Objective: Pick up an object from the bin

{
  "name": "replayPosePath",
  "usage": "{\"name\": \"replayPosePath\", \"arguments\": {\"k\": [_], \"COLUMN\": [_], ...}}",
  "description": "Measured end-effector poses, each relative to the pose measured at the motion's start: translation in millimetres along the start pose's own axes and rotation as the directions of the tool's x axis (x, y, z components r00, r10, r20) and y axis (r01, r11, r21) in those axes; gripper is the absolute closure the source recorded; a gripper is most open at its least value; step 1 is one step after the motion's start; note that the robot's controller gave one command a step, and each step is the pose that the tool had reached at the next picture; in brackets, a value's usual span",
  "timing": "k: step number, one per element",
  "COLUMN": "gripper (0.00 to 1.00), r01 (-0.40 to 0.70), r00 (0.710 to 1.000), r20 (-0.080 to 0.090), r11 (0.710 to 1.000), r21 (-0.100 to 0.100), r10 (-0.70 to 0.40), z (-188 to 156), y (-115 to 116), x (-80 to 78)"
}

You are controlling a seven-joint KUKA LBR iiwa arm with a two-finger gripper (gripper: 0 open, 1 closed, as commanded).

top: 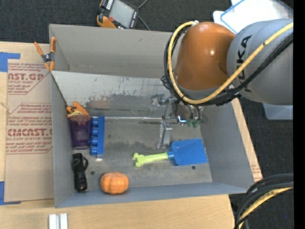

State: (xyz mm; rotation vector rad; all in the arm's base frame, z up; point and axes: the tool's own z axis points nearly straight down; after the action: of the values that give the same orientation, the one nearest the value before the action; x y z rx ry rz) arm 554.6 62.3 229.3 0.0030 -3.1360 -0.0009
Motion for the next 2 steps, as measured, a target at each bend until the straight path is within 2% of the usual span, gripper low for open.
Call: {"name": "replayPosePath", "arguments": {"k": [1, 2], "gripper": [0.00, 0.00], "r01": [-0.001, 0.095], "r00": [1.000, 0.995], "r20": [0.009, 0.008], "r11": [1.000, 0.996], "r21": [-0.001, 0.000], "r10": [0.001, -0.095], "z": [-4, 141], "y": [0, -27], "x": [-1.0, 60.4]}}
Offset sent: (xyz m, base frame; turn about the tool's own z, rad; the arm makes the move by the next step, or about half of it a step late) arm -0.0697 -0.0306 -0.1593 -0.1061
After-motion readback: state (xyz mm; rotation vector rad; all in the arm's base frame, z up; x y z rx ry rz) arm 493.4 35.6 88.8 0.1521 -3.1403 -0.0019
